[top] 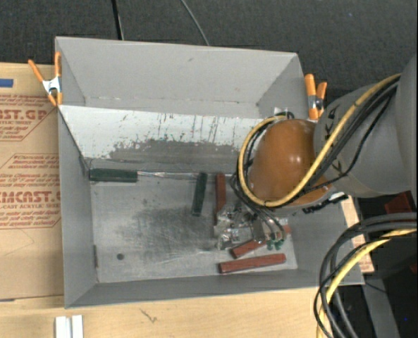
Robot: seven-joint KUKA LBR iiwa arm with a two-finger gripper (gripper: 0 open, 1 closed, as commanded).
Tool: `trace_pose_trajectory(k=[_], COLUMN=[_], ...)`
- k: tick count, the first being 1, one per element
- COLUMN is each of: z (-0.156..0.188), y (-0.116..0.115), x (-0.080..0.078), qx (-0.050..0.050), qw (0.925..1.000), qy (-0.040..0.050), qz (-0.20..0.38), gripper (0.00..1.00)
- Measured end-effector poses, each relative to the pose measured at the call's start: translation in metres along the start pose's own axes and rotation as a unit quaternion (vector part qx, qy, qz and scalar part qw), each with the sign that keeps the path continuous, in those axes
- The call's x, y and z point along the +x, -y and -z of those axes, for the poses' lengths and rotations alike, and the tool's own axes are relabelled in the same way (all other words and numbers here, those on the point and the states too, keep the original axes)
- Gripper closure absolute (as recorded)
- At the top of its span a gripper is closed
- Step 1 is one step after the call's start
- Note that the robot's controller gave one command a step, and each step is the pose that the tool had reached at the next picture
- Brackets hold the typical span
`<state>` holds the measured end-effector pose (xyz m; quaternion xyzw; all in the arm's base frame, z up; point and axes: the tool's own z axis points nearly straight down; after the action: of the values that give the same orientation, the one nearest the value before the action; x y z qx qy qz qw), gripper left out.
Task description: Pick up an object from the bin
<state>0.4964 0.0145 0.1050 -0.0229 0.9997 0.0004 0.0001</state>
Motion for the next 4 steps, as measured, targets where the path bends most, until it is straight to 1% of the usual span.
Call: trace_pose_trajectory(k=[1,2,3,4], z=[0.0,0.0,-0.029,-0.03], y=[0.0,0.0,0.049,0.049], x=[0.0,0.0,-0.001,-0.001], qx=[0.0,0.0,0.0,0.0], qw=[1.0,1.0,0.9968,0.9968], qy=[-0.0001,-0.0001,0.0111,0.0111], qz=[0.0,0.0,0.079,0.079], gripper=[0.0,0.0,1.0,1.0])
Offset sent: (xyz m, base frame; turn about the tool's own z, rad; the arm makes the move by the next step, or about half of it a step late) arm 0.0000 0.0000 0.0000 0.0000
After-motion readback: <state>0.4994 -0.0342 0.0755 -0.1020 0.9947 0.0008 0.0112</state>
